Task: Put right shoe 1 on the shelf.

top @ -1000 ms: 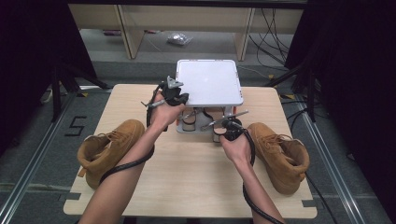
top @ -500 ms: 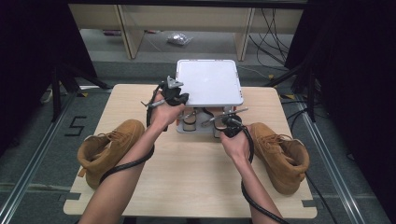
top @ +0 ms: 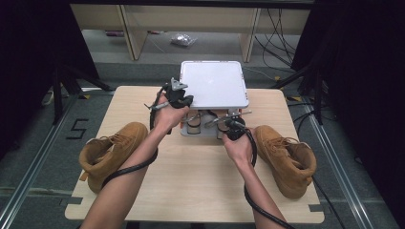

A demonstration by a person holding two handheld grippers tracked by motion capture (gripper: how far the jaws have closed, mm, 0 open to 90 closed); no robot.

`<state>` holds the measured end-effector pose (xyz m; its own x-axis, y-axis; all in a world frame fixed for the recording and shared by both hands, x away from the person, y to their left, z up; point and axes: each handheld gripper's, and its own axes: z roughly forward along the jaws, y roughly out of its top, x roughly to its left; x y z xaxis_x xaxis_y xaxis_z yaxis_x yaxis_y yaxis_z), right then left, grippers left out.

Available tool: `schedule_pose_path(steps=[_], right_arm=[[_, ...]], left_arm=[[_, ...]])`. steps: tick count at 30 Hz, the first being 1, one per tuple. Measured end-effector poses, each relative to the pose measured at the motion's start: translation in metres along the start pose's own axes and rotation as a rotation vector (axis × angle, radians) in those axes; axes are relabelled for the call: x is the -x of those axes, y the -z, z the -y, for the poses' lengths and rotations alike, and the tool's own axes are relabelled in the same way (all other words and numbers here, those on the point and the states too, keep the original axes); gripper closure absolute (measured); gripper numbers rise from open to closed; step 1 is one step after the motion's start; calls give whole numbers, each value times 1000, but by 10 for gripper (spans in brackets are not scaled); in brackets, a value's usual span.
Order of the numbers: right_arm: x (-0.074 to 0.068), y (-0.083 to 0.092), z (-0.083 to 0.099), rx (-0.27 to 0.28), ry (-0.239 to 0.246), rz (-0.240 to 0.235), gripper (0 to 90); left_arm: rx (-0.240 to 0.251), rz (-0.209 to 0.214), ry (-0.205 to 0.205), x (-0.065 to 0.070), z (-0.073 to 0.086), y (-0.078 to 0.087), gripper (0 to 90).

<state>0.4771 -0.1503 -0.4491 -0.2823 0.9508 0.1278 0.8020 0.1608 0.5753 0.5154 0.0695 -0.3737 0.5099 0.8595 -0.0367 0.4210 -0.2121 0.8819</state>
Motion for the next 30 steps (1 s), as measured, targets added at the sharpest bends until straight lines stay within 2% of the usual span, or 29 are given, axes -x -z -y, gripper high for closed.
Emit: schedule_pose_path(steps=[1, 3, 4, 6, 7, 9, 11, 13, 15, 16, 17, 20, 21, 23, 24, 25, 28, 30], right_arm=[[0, -1, 0, 10, 11, 7, 900], [-2, -2, -1, 9, -8, 5, 900], [-1, -2, -2, 17, 14, 14, 900], [-3, -4, -2, 23, -11, 5, 900], [-1, -5, -1, 36, 24, 22, 900], [0, -7, -1, 39, 28, 28, 900], [-1, -9, -2, 44, 22, 21, 900], [-2, -9, -3, 43, 29, 36, 900], [-3, -9, -4, 44, 7, 33, 900], [-2, -10, -4, 45, 13, 24, 900], [-1, -11, -3, 49, 34, 41, 900], [-1, -13, -4, 57, 40, 45, 900], [-2, -13, -4, 52, 28, 41, 900], [-3, -14, -5, 58, 39, 44, 900], [-5, -15, -5, 57, 28, 39, 900], [-5, -15, -5, 63, 44, 49, 900], [-8, -18, -7, 69, 20, 35, 900], [-8, -19, -7, 67, 33, 45, 900]], left_arm=[[0, 0, 1, 0, 0, 0, 895], [1, 1, 2, 0, 0, 0, 894], [1, 2, 2, 0, 0, 0, 894], [0, 2, 1, 0, 0, 0, 895], [0, 3, 1, 0, 0, 0, 895], [0, 2, 0, 0, 0, 0, 895], [1, 2, 0, 0, 0, 0, 895], [1, 3, 1, 0, 0, 0, 895], [0, 3, 1, 0, 0, 0, 895], [0, 3, 0, 0, 0, 0, 895], [0, 3, -1, 0, 0, 0, 895], [0, 4, 0, 0, 0, 0, 895], [0, 4, 1, 0, 0, 0, 895], [0, 4, 0, 0, 0, 0, 894], [0, 4, -1, 0, 0, 0, 895], [0, 4, 0, 0, 0, 0, 895], [0, 5, 0, 0, 0, 0, 895], [-2, 6, 0, 0, 0, 0, 895]])
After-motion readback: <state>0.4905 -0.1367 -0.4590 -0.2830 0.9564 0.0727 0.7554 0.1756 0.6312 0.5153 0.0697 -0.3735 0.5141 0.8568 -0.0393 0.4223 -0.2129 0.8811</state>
